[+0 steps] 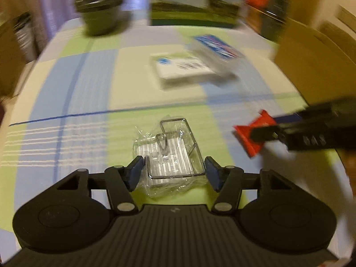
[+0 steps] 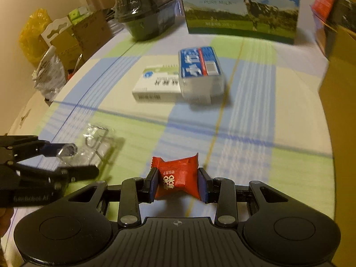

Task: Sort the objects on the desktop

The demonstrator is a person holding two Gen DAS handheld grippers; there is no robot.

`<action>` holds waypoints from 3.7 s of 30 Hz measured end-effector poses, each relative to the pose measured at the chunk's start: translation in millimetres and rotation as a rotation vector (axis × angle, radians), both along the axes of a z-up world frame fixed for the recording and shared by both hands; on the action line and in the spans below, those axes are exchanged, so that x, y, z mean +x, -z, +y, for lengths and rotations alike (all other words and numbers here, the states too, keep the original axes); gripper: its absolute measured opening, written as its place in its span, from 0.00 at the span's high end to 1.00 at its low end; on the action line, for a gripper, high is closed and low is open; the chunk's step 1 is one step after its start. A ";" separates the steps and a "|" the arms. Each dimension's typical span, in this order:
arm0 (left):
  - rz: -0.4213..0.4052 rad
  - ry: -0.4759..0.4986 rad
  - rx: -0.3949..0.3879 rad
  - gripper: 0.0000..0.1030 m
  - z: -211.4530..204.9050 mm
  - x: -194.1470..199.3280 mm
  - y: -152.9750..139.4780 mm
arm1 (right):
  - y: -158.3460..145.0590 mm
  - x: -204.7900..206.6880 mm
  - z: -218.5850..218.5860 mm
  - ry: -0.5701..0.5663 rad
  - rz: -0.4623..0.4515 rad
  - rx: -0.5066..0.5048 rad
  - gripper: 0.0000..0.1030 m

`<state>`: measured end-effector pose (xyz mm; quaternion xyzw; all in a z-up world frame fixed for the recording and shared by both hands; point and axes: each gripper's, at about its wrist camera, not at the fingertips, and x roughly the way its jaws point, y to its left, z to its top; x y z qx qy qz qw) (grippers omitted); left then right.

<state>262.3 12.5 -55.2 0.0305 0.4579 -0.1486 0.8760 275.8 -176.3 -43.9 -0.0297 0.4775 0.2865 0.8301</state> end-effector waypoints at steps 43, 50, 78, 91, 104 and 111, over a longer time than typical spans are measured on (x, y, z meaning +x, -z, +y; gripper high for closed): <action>-0.168 -0.072 0.044 0.19 -10.0 -85.5 11.0 | 29.4 -124.7 8.2 0.135 -0.337 -0.068 0.47; -0.197 -0.070 0.039 0.19 -17.7 -84.5 7.2 | 24.8 -123.2 7.1 0.132 -0.353 -0.072 0.64; -0.231 -0.059 0.186 0.50 -45.3 -80.4 21.1 | 19.9 -101.4 -22.4 0.277 -0.275 -0.007 0.65; -0.224 -0.099 0.085 0.51 -29.9 -90.9 -9.5 | 2.5 -108.1 -21.9 0.286 -0.296 0.035 0.65; -0.337 -0.080 -0.002 0.52 -41.1 -110.5 -74.6 | -61.5 -124.7 -50.7 0.343 -0.399 0.116 0.65; -0.371 -0.061 -0.029 0.52 -56.8 -107.4 -101.2 | -103.0 -129.6 -77.8 0.374 -0.479 0.127 0.65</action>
